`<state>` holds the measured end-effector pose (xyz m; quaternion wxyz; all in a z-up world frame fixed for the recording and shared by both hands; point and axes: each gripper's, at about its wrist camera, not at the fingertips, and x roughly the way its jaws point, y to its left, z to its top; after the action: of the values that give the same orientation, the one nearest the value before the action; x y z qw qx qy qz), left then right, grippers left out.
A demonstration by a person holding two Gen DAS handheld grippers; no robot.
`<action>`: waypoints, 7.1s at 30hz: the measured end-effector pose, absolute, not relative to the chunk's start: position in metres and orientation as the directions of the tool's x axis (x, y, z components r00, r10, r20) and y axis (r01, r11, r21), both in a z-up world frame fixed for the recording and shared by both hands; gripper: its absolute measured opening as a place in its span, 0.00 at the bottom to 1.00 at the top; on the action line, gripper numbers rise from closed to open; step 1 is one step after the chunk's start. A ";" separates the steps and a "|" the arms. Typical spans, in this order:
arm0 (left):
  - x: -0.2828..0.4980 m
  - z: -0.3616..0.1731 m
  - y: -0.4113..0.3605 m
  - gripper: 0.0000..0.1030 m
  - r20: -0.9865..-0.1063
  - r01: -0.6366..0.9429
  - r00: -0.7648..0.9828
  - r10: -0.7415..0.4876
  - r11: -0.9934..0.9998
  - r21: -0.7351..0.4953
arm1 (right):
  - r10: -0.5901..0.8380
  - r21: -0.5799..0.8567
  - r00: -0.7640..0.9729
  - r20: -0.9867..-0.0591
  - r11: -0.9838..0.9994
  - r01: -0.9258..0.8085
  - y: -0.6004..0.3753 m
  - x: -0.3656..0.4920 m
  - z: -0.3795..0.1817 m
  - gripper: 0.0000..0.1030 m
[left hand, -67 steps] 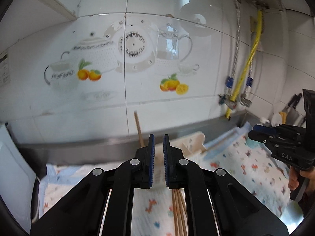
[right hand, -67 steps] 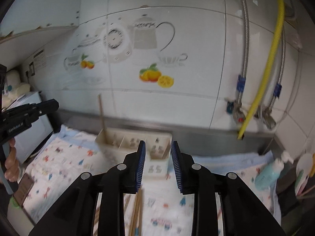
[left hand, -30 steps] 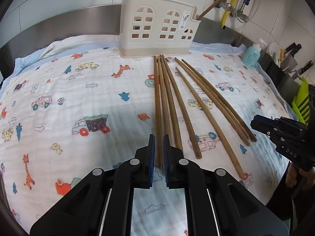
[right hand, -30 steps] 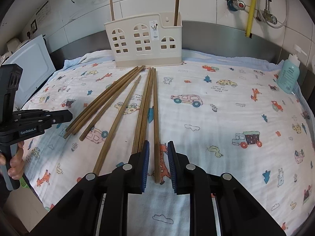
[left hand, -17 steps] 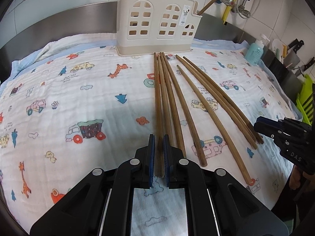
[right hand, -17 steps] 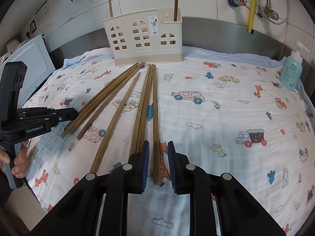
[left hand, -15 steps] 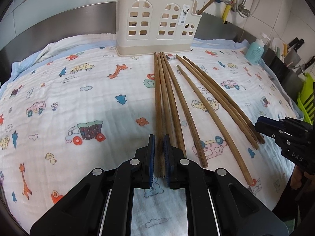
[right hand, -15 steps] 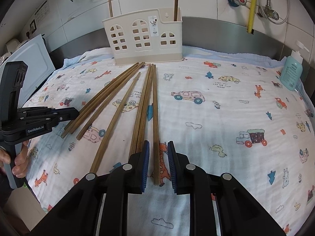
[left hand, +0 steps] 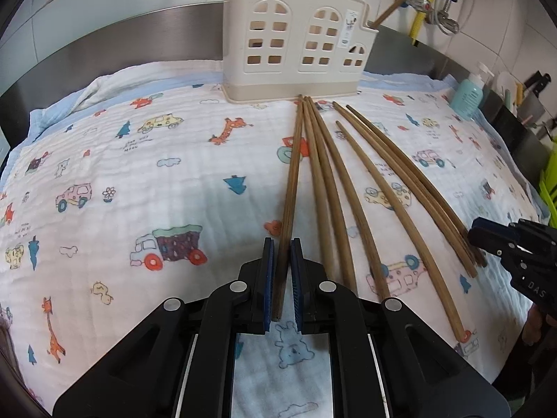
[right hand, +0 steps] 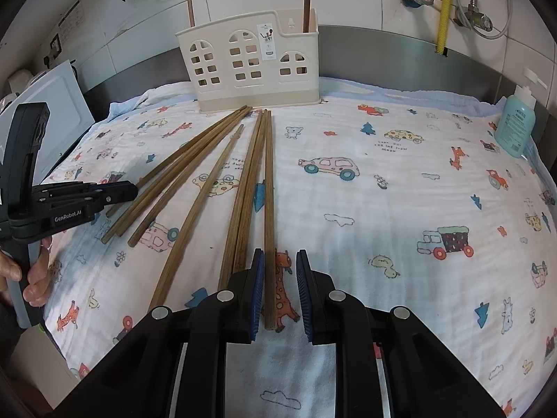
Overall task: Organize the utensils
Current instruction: 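Lower the left tool onto a chopstick and grasp it while the right tool grasps another, then lift the left tool's chopstick into the white holder while the right tool inserts its chopstick, then open the left tool releasing its chopstick while the right tool releases its chopstick, then withdraw both open tools from the holder back over the chopsticks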
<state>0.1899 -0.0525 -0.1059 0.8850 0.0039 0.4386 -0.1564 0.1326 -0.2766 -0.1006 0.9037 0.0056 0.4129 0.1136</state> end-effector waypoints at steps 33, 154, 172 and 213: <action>0.186 -0.100 -0.059 0.06 -0.764 0.298 0.582 -0.278 0.947 -0.118 | 0.173 0.040 0.707 -0.686 0.979 -0.200 -0.268 0.126 -0.073 0.06; 0.247 0.181 -0.058 0.05 -0.347 0.405 0.858 -0.380 0.914 0.001 | 0.153 -0.038 0.826 -0.543 0.978 -0.207 -0.254 0.307 0.116 0.06; 0.319 0.149 -0.066 0.05 -0.382 0.279 0.885 -0.266 0.960 -0.022 | 0.155 -0.069 0.826 -0.542 0.971 -0.228 -0.252 0.304 0.105 0.07; 0.157 0.016 0.004 0.09 -0.561 0.253 0.766 -0.314 0.949 -0.187 | 0.241 0.113 0.712 -0.660 0.968 -0.224 -0.212 0.080 -0.060 0.18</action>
<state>0.1575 0.0043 0.0159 0.9384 -0.0502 0.3068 -0.1510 0.0796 -0.2123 -0.0598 0.9250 0.0122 0.3583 0.1256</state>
